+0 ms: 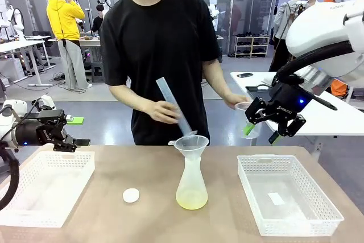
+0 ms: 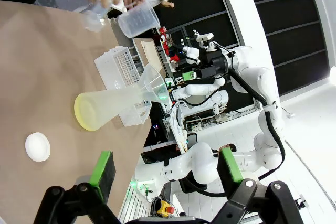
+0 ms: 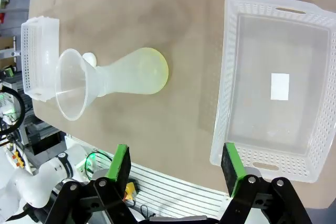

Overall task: Prepare the solutions needed for the experiment.
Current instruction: Once the solution is in the Big flask , pick up the Plastic Funnel and place it back into the right Organizing basket.

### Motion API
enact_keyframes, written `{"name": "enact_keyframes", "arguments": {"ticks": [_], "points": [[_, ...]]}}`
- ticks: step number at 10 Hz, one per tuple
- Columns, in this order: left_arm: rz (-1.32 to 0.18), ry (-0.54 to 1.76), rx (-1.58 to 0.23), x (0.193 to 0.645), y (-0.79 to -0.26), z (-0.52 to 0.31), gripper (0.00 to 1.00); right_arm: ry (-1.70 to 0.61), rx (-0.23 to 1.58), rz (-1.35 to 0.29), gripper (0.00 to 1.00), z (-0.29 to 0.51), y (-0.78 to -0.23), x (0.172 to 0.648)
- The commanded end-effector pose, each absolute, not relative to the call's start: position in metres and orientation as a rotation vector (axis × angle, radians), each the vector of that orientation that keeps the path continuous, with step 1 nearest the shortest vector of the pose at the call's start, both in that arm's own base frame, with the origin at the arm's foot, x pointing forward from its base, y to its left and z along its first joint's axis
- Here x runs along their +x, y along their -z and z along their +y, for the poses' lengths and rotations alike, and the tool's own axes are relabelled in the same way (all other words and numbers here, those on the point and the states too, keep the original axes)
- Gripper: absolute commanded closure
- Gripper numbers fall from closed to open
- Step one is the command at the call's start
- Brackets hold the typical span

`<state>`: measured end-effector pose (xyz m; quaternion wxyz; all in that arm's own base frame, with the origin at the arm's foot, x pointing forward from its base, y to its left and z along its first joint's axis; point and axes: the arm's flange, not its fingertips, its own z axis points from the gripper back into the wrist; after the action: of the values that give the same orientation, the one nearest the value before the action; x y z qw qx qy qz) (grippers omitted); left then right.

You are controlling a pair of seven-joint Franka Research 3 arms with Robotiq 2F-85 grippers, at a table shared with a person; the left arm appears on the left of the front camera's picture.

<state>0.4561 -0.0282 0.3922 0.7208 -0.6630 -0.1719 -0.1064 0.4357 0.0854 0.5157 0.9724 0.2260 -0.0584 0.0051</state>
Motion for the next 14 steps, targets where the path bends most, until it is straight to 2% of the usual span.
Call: {"name": "enact_keyframes", "arguments": {"ticks": [1,3,5,9,14], "points": [[-0.397,0.248,-1.464,0.456,-0.393,-0.028,0.00,0.002,0.473,-0.122,0.13,0.083,-0.514,0.436],[-0.397,0.248,-1.464,0.456,-0.393,-0.028,0.00,-0.006,0.461,-0.118,0.13,0.083,-0.516,0.436],[-0.397,0.248,-1.464,0.456,-0.393,-0.028,0.00,-0.080,0.370,-0.210,0.13,0.101,-0.519,0.443],[-0.397,0.248,-1.464,0.456,-0.393,-0.028,0.00,-0.193,0.235,-0.171,0.13,0.164,-0.526,0.467],[-0.397,0.248,-1.464,0.456,-0.393,-0.028,0.00,-0.228,0.212,-0.103,0.13,0.223,-0.531,0.488]]}}
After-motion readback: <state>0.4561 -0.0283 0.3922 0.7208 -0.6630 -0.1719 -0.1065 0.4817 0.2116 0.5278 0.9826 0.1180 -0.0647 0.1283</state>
